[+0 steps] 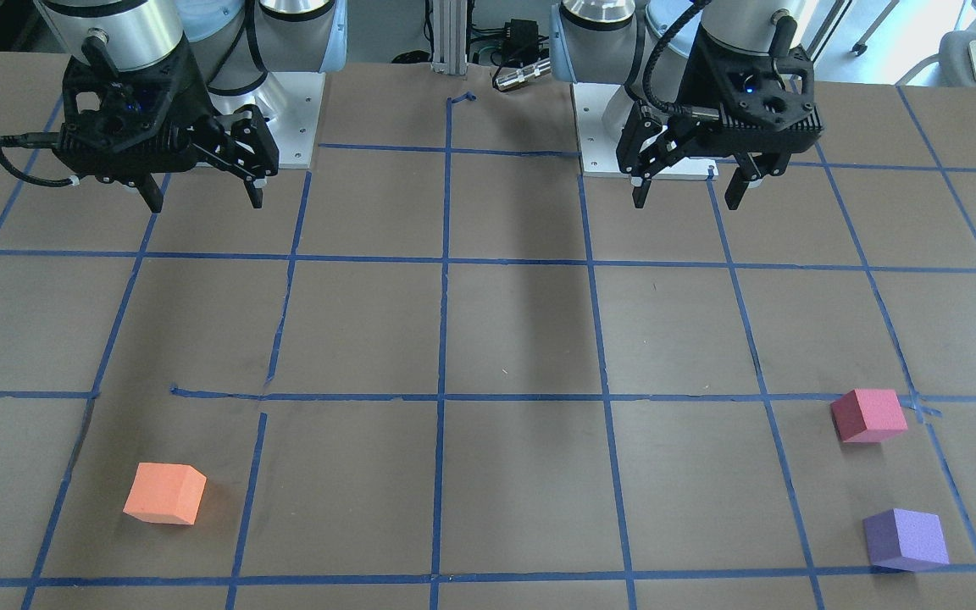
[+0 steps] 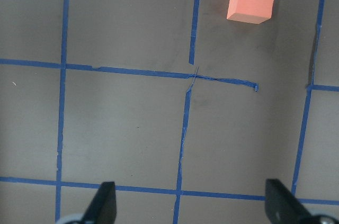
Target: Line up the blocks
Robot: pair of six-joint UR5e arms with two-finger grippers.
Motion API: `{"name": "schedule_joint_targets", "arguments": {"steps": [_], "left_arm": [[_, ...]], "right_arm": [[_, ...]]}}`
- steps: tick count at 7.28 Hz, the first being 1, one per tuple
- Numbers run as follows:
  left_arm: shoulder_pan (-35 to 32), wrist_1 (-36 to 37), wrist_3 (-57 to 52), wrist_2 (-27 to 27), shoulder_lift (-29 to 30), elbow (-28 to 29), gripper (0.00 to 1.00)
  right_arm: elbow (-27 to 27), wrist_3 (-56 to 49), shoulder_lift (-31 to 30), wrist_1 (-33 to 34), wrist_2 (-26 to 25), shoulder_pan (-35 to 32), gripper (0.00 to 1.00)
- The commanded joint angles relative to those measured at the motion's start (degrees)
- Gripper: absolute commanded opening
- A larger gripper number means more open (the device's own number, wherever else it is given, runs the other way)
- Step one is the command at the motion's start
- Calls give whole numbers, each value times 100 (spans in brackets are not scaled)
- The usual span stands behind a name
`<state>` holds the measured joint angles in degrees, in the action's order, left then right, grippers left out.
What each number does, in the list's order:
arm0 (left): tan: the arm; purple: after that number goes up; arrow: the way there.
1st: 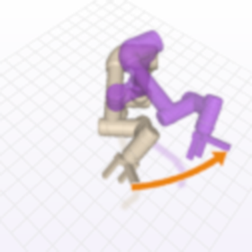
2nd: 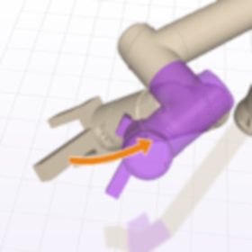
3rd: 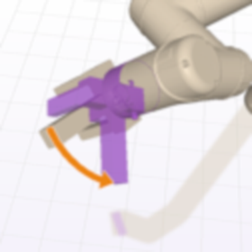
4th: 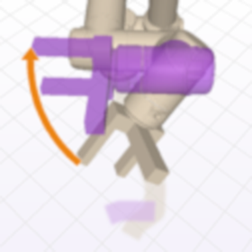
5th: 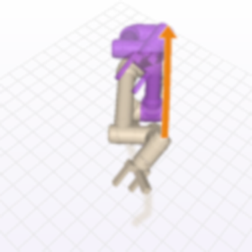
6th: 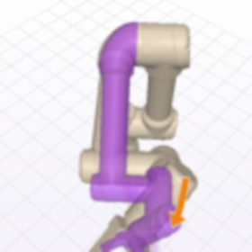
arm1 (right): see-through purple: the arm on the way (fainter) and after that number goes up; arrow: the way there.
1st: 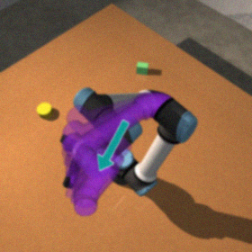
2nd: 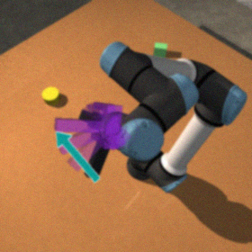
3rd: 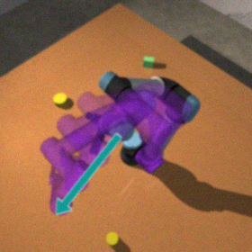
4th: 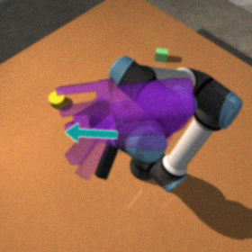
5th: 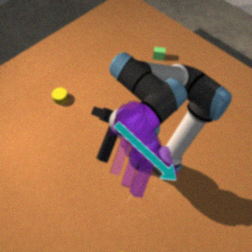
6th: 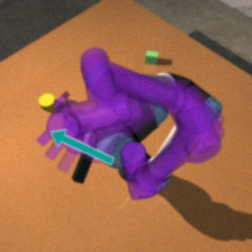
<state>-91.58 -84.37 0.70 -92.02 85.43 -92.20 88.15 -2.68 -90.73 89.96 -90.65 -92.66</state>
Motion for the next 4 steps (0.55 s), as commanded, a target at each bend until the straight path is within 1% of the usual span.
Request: {"name": "schedule_joint_targets", "arguments": {"steps": [1,3,4], "left_arm": [[0,0,0,0,0,0,100],[0,0,0,0,0,0,100],[0,-9,0,0,0,-9,100]], "right_arm": [[0,13,11,30,-31,-7,100],[0,4,12,57,-75,2,100],[-9,13,20,66,-275,-7,100]]}}
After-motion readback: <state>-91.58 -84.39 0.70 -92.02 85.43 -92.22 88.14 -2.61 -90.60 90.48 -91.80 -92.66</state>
